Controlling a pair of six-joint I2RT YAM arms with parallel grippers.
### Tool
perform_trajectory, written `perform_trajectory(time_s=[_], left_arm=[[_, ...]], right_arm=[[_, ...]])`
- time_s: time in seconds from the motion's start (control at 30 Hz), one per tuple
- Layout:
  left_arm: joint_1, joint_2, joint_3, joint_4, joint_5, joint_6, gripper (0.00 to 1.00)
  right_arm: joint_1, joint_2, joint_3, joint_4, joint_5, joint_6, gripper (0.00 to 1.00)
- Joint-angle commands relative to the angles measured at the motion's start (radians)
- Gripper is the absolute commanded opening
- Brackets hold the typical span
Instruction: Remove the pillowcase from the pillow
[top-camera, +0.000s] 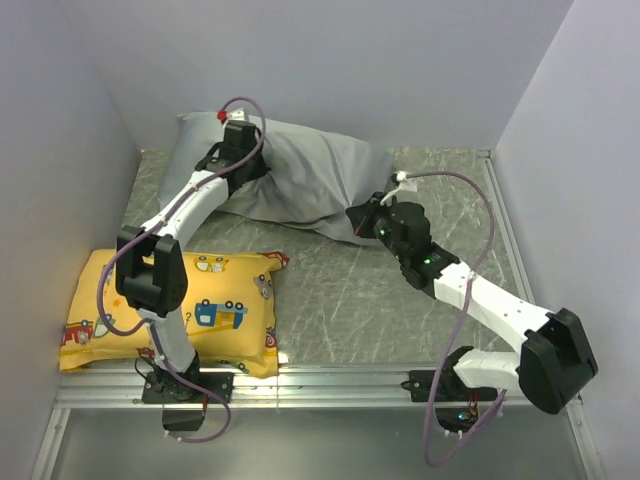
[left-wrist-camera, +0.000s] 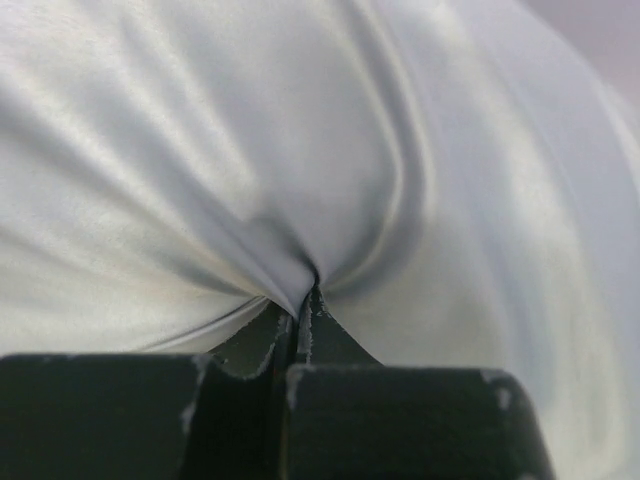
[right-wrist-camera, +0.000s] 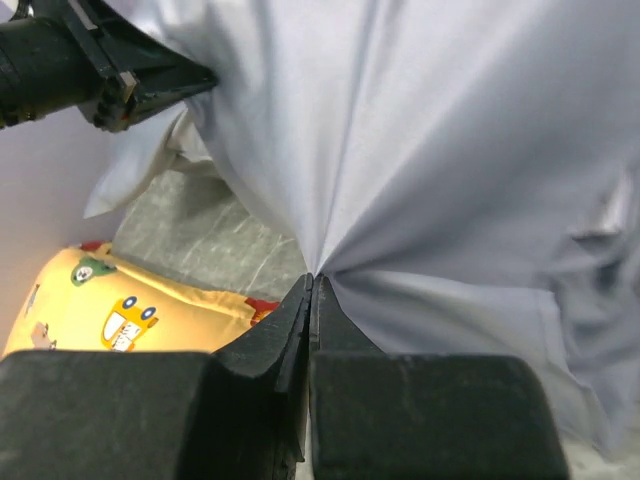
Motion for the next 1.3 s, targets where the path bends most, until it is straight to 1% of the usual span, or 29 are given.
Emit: perform_trajectory(time_s=[0.0,0.03,0.1,0.17,0.2,0.23,0.3,0.4,0.43,0.5,0.53,0.6,0.63,0.67,0.73,0.87,0.97,1.07,1.17,1.2,1.23,1.27], left_arm=[[-0.011,-0.006,0.070,0.097,-0.028,0.010,0.00],[-0.011,-0.011,0.059,0.099,-0.020,0.000,0.01],[-0.012,-0.037,0.019,0.100,-0.006,-0.015,0.03],[-0.011,-0.086,-0.018,0.103,0.000,-0.017,0.09],[-0.011,-0.104,-0.056,0.100,-0.006,-0.020,0.11],[-0.011,-0.126,-0.076,0.100,-0.006,-0.020,0.18],[-0.012,-0.190,-0.140,0.108,-0.002,-0.020,0.24],[-0.012,-0.276,-0.211,0.116,0.011,-0.030,0.33],[-0.012,-0.294,-0.222,0.120,0.029,-0.032,0.41],[-0.017,-0.339,-0.232,0.116,0.041,-0.032,0.48],[-0.020,-0.351,-0.233,0.113,0.051,-0.029,0.56],[-0.035,-0.382,-0.228,0.111,0.055,-0.015,0.62],[-0.042,-0.390,-0.226,0.110,0.055,-0.011,0.68],[-0.057,-0.399,-0.223,0.106,0.058,-0.004,0.70],[-0.068,-0.399,-0.217,0.106,0.077,-0.001,0.72],[-0.106,-0.406,-0.213,0.099,0.104,-0.006,0.73],[-0.126,-0.437,-0.234,0.113,0.110,-0.015,0.74],[-0.140,-0.459,-0.240,0.125,0.118,-0.012,0.75],[-0.163,-0.440,-0.222,0.111,0.132,-0.001,0.76],[-0.172,-0.434,-0.217,0.106,0.132,0.002,0.75],[-0.183,-0.427,-0.217,0.108,0.127,0.003,0.76],[-0.207,-0.423,-0.219,0.111,0.126,0.005,0.76]], right_arm=[[0.003,0.002,0.008,0.003,-0.020,0.012,0.00],[0.005,0.023,0.026,-0.012,-0.034,0.006,0.00],[0.005,0.094,0.074,-0.032,-0.126,-0.019,0.00],[0.010,0.129,0.097,-0.008,-0.218,-0.019,0.00],[0.022,0.140,0.101,0.005,-0.240,-0.019,0.00],[0.029,0.158,0.107,0.023,-0.258,-0.025,0.06],[0.065,0.181,0.130,0.031,-0.302,-0.049,0.11],[0.106,0.200,0.175,0.023,-0.353,-0.114,0.23],[0.115,0.203,0.189,0.006,-0.341,-0.127,0.30],[0.125,0.185,0.186,-0.017,-0.295,-0.151,0.41],[0.125,0.169,0.178,-0.029,-0.274,-0.149,0.49],[0.123,0.114,0.144,-0.037,-0.222,-0.155,0.59],[0.120,0.094,0.135,-0.050,-0.168,-0.158,0.68],[0.117,0.062,0.125,-0.058,-0.154,-0.167,0.71],[0.114,0.038,0.123,-0.083,-0.137,-0.175,0.77],[0.112,0.013,0.144,-0.141,-0.102,-0.198,0.81],[0.111,0.007,0.157,-0.198,-0.097,-0.213,0.81],[0.105,-0.033,0.126,-0.212,0.027,-0.186,0.84],[0.008,-0.042,0.118,-0.244,0.036,-0.123,0.85],[-0.030,-0.039,0.118,-0.248,-0.012,-0.106,0.85],[-0.106,-0.026,0.117,-0.251,-0.029,-0.083,0.85],[-0.137,-0.018,0.118,-0.252,-0.043,-0.077,0.85]])
